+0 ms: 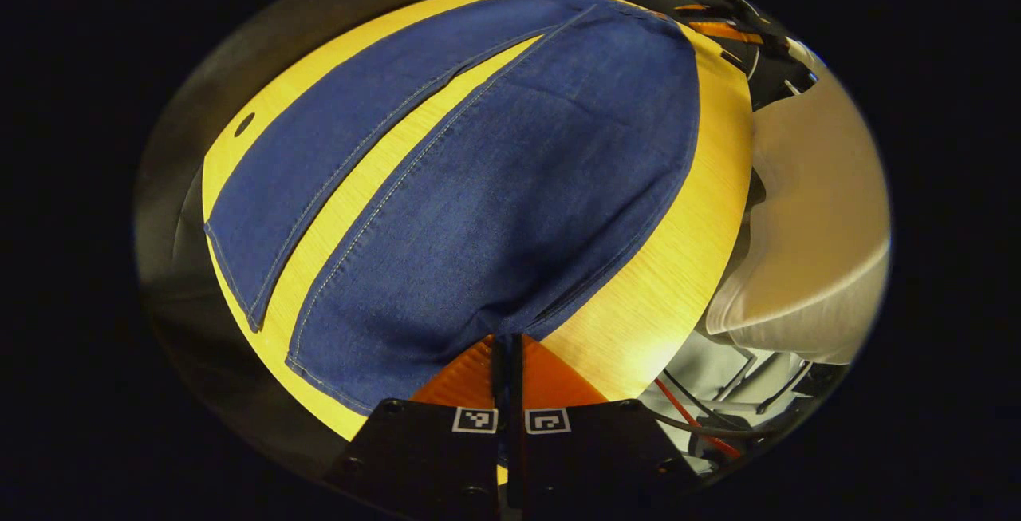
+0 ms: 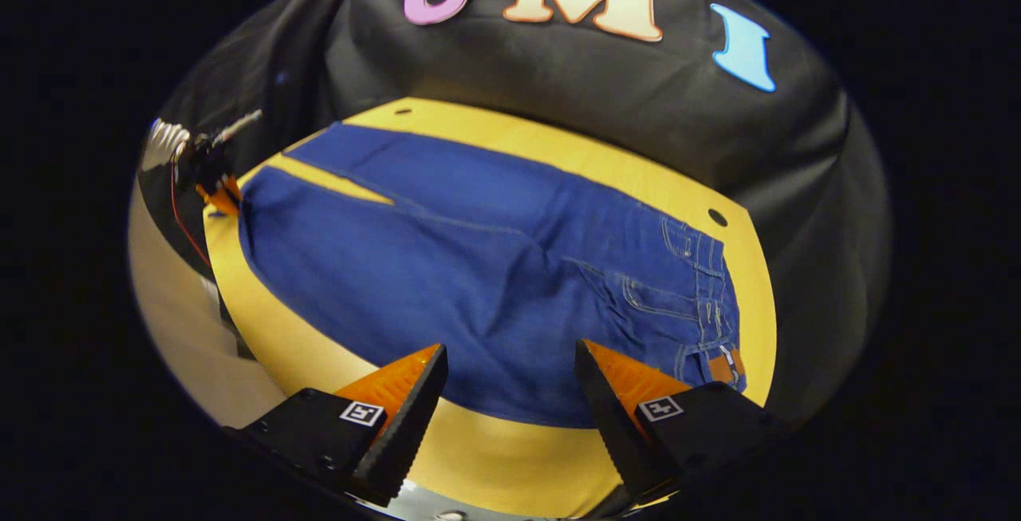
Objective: Grasp the waist and the cuffs of the jeans and fold them to make the two legs overlap; first hold the waist and fold one-third of the jeans toward the cuffs, then hold the cuffs and fold the remaining one-third in the same direction to finish folding.
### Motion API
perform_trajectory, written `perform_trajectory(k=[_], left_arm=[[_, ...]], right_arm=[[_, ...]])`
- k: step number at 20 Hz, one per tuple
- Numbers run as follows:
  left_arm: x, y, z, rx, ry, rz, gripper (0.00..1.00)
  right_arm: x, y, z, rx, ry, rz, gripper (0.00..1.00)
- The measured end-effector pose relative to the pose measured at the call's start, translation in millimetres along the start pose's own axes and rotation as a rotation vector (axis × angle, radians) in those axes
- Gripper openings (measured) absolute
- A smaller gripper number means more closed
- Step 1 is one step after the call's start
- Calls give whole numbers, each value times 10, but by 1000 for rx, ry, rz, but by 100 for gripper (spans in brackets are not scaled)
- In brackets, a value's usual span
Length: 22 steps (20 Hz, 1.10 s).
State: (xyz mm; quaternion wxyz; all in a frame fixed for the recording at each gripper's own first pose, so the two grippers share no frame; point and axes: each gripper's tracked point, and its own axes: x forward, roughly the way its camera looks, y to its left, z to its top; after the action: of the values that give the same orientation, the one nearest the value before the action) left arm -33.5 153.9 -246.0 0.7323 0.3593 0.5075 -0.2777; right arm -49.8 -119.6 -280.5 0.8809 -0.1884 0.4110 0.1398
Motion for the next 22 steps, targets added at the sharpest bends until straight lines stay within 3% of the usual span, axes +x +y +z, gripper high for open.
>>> perform_trajectory(k=[8, 14, 19, 20, 22], left_arm=[[10, 19, -11, -37, 60, 17, 0], [16, 27, -13, -47, 78, 24, 0], [20, 24, -8, -44, 86, 17, 0], [20, 24, -2, -46, 85, 16, 0], [21, 23, 1, -56, 85, 15, 0]], right_arm=[[168, -495, -703, -137, 265, 115, 100], [237, -437, -838, -176, 348, 193, 99], [306, -416, -851, -148, 377, 204, 99], [292, -418, -834, -152, 384, 200, 94], [292, -413, -841, -149, 393, 195, 99]])
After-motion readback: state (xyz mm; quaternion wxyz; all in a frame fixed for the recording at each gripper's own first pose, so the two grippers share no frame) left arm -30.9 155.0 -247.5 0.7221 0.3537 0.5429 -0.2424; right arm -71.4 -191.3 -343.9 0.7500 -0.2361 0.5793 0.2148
